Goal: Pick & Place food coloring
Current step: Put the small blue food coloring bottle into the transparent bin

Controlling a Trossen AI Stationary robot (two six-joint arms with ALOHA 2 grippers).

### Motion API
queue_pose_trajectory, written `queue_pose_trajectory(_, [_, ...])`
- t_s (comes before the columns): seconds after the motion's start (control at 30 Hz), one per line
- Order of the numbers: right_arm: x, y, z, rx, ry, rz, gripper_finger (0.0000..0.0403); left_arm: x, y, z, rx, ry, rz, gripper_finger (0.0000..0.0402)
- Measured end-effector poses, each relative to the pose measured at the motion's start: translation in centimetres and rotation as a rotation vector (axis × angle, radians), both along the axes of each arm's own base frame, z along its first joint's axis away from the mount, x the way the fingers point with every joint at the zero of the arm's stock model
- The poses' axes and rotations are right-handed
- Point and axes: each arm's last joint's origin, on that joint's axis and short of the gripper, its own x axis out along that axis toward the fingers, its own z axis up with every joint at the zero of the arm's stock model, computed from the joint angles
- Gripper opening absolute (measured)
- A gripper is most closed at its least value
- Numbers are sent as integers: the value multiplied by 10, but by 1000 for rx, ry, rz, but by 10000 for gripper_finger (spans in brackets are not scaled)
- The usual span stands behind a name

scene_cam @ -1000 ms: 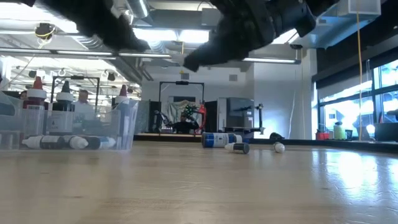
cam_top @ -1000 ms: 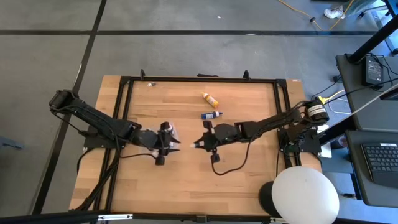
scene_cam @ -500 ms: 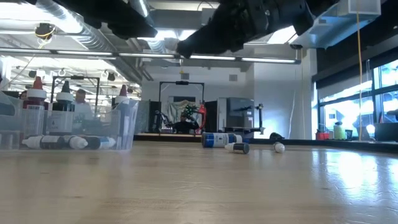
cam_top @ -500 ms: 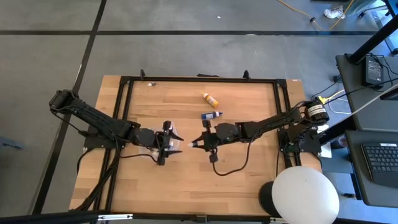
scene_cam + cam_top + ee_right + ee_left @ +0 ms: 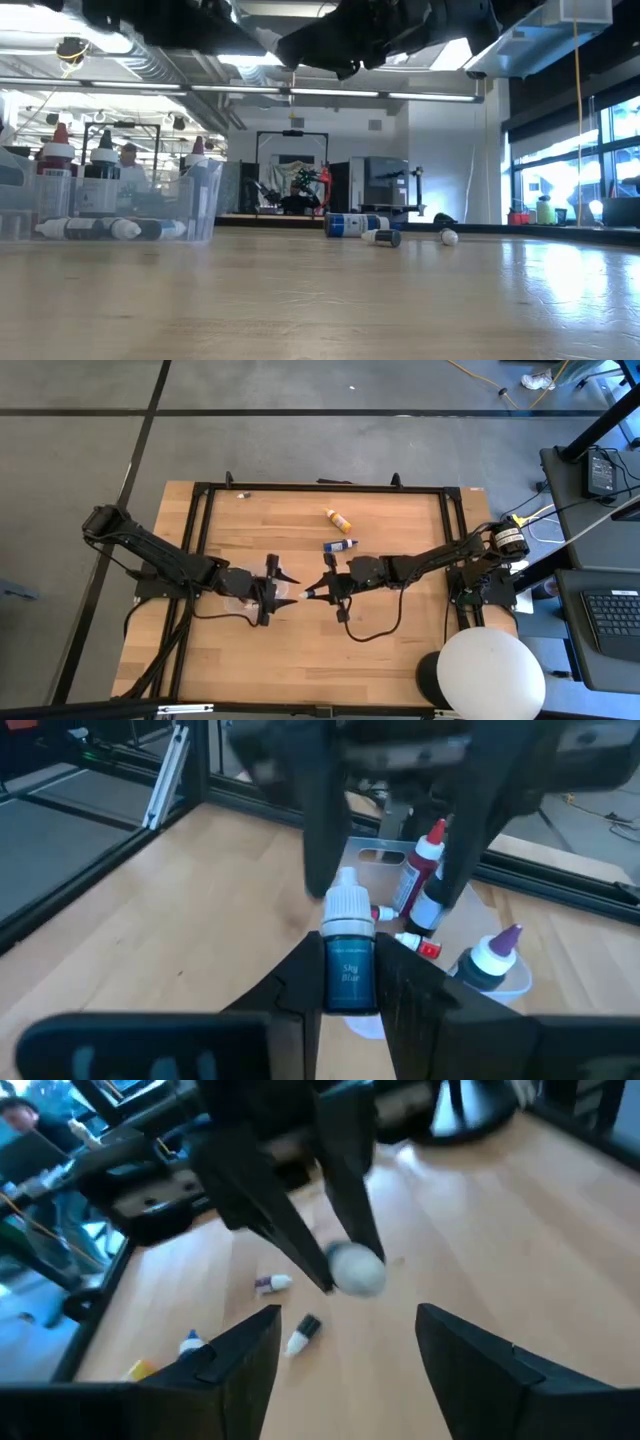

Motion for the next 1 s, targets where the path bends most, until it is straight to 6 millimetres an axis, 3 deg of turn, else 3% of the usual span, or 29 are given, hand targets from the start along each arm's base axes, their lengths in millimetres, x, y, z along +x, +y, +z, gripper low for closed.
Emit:
queue_pose_trajectory(0.67, [0,-6,-2,68,29,-32,83,20,-8,-16,401,-14,-112,158])
queue_pose_trajectory(1.0, [1,-6,-1,66,22,-30,83,21,-8,-13,428,-45,-115,94])
